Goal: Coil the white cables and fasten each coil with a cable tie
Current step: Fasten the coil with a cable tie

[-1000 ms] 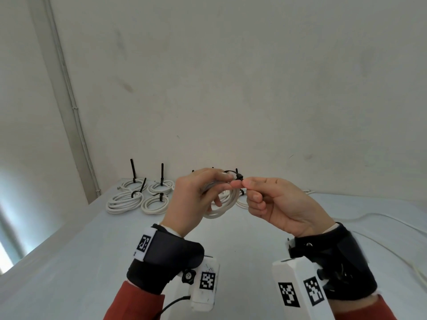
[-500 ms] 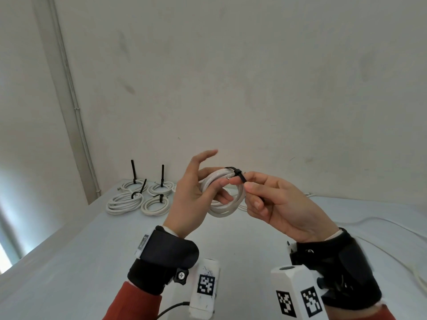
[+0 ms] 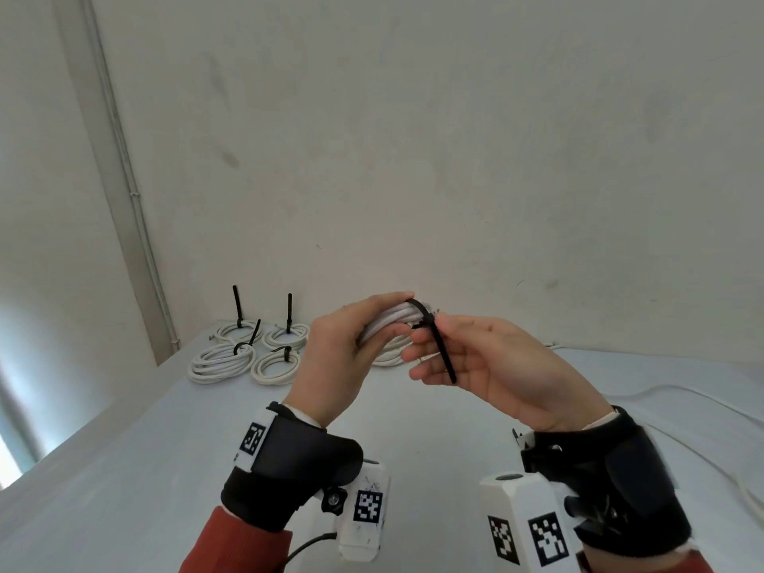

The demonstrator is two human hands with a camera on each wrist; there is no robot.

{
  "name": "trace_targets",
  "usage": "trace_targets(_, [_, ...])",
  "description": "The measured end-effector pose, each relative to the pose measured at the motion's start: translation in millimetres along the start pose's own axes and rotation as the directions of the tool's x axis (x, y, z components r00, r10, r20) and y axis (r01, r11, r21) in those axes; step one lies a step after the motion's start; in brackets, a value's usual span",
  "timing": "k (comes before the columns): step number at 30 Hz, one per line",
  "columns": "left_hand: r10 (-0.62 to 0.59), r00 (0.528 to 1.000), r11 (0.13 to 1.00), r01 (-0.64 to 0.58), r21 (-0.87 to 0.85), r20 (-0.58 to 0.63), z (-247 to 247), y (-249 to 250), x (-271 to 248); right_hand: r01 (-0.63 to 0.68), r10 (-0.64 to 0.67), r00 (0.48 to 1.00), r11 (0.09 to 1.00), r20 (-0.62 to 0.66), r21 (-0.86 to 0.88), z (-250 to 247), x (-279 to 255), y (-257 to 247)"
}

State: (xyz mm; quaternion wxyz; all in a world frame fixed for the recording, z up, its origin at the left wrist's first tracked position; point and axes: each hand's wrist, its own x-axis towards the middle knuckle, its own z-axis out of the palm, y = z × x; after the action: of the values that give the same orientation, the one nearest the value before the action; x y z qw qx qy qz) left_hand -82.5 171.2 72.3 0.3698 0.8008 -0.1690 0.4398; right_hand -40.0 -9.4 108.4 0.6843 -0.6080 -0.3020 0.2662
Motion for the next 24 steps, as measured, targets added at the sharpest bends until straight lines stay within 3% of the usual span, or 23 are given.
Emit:
trace_targets(8, [0.174, 0.985, 0.973, -0.174, 0.149, 0.012, -3.9, -5.9, 0.9, -0.055, 0.059, 0.996, 0.996, -0.063, 0.065, 6.5, 8.3, 7.2])
trace_targets(19, [0.196, 0.977, 0.963, -0.208, 0.169, 0.084, -15.2, -8.4, 4.2, 0.010, 0.021, 0.986, 0.983, -0.168, 0.184, 20.4, 14.4, 17.4])
trace_targets(24, [0.220, 0.966, 0.932, -0.250, 0.262, 0.138, -20.8, -8.0, 5.6, 0.035, 0.001, 0.979, 0.984, -0.205, 0.173, 24.7, 16.9, 23.2])
